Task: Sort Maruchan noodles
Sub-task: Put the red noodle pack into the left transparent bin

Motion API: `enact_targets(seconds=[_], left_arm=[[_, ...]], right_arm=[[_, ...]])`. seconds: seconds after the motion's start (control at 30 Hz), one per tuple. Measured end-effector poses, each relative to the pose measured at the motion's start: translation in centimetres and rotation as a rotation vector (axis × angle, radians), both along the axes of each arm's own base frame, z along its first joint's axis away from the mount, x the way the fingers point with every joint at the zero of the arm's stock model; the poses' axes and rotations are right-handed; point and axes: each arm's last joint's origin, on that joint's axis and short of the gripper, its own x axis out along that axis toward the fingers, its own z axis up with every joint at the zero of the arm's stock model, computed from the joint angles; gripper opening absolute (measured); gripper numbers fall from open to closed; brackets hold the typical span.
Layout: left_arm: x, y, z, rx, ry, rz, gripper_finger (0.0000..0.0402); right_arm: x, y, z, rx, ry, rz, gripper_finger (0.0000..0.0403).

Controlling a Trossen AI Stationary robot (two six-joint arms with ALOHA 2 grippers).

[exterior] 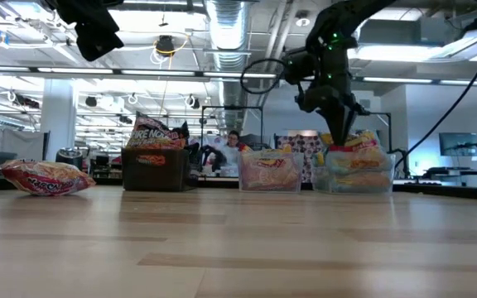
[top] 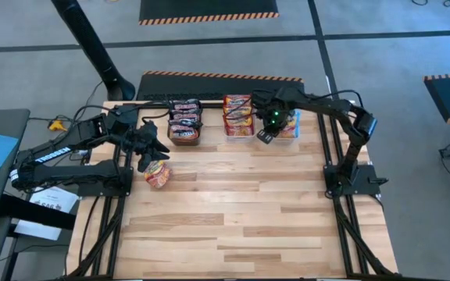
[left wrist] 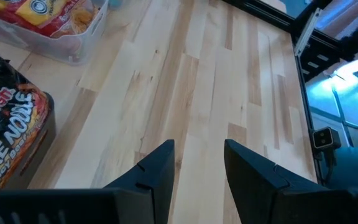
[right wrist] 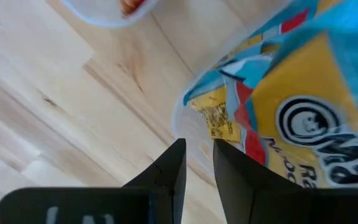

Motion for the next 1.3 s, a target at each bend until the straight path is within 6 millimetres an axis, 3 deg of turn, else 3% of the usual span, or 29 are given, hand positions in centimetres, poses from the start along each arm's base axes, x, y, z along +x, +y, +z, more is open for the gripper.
enact_targets(seconds=[0.3, 0.67, 0.93, 1.3], left_arm=[[-0.2, 0.3, -0.3, 0.022, 0.056, 0.128, 0.0125], [0.1, 0.6, -0.8, 0.066, 0.111, 0.136, 0.0128], [0.7, 0.9, -1.3, 0.032, 0.185, 0.177, 0.0162], [0.4, 0.3, -1.3, -0.267, 0.347, 0.203, 0.017]], right_arm=[[1.7, 1.0, 2.4, -0.043, -0.068, 0.078, 0.0107], [2.9, 3.8, 2.6, -0.037, -0.056, 0.16, 0.0107], [3.5, 6.5, 3.3, -0.042, -0.078, 0.176, 0.0107], [1.0, 10.2, 9.0, -0.216, -0.244, 0.064, 0.0107]])
